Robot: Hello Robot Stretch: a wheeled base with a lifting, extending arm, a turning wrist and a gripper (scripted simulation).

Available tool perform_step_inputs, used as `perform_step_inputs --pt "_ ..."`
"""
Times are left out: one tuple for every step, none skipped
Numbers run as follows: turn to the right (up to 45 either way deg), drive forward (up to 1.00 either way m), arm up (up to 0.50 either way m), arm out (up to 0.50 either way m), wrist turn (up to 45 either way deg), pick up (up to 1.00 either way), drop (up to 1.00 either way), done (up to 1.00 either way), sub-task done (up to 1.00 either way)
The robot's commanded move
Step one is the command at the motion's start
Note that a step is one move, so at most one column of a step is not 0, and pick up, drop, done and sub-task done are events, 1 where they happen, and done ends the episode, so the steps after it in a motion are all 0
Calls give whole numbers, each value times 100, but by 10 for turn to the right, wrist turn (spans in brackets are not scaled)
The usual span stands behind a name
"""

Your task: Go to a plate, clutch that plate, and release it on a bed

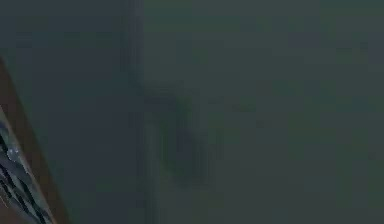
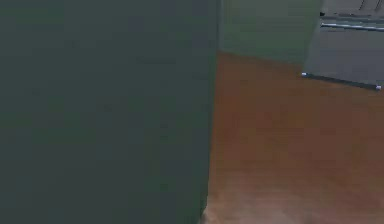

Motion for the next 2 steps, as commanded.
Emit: perform_step_inputs --pt "-450 0 0 0 0 0 0 0 0" --pt "-450 0 0 0 0 0 0 0 0"
